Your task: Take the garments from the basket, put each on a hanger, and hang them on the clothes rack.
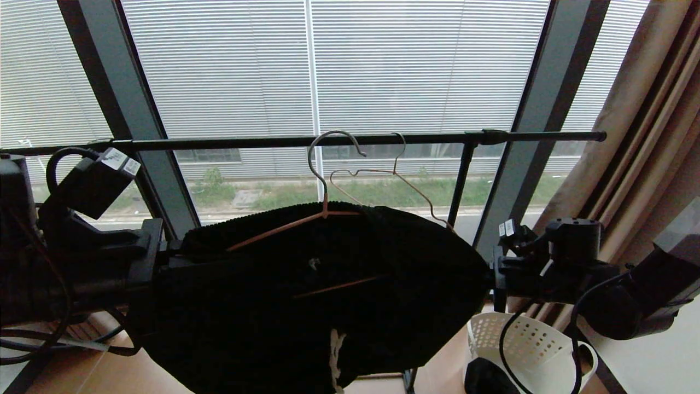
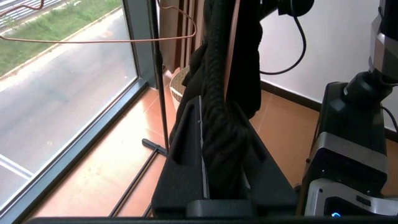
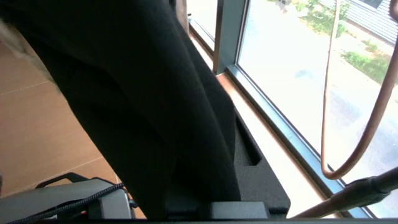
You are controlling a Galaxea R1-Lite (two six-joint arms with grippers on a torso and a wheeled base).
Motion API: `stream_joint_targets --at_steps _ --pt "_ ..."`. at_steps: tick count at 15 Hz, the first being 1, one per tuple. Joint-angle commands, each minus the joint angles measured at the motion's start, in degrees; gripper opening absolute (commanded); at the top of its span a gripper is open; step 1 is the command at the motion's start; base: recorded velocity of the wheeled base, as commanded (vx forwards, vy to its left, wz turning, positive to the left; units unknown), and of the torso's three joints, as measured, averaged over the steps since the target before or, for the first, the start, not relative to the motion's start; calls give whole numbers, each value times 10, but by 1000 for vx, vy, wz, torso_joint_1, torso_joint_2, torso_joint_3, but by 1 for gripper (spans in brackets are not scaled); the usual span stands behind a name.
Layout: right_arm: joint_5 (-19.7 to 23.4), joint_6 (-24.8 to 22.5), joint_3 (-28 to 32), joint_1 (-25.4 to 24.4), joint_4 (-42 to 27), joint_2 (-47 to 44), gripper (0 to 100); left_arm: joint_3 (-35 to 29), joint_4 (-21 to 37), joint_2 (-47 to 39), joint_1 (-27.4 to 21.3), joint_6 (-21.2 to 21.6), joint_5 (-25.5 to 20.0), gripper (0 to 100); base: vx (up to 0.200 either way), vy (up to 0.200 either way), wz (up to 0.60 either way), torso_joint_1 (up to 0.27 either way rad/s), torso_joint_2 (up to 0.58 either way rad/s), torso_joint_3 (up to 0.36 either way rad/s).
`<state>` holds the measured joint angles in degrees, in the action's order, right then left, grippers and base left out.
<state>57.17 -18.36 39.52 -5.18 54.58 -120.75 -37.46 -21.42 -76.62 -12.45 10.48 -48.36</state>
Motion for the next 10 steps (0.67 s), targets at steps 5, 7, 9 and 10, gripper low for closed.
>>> stream_joint_targets --at_steps 5,7,9,10 --pt "0 0 2 2 -2 0 0 5 -1 -1 5 1 -1 0 0 0 0 0 0 0" --pt "0 1 0 0 -5 4 0 5 0 -2 5 1 -1 0 0 0 0 0 0 0" --pt "0 -4 -10 0 0 4 100 5 0 -2 5 1 -1 0 0 0 0 0 0 0" --pt "0 -5 -12 -2 2 6 100 8 0 -1 6 0 -1 0 0 0 0 0 0 0"
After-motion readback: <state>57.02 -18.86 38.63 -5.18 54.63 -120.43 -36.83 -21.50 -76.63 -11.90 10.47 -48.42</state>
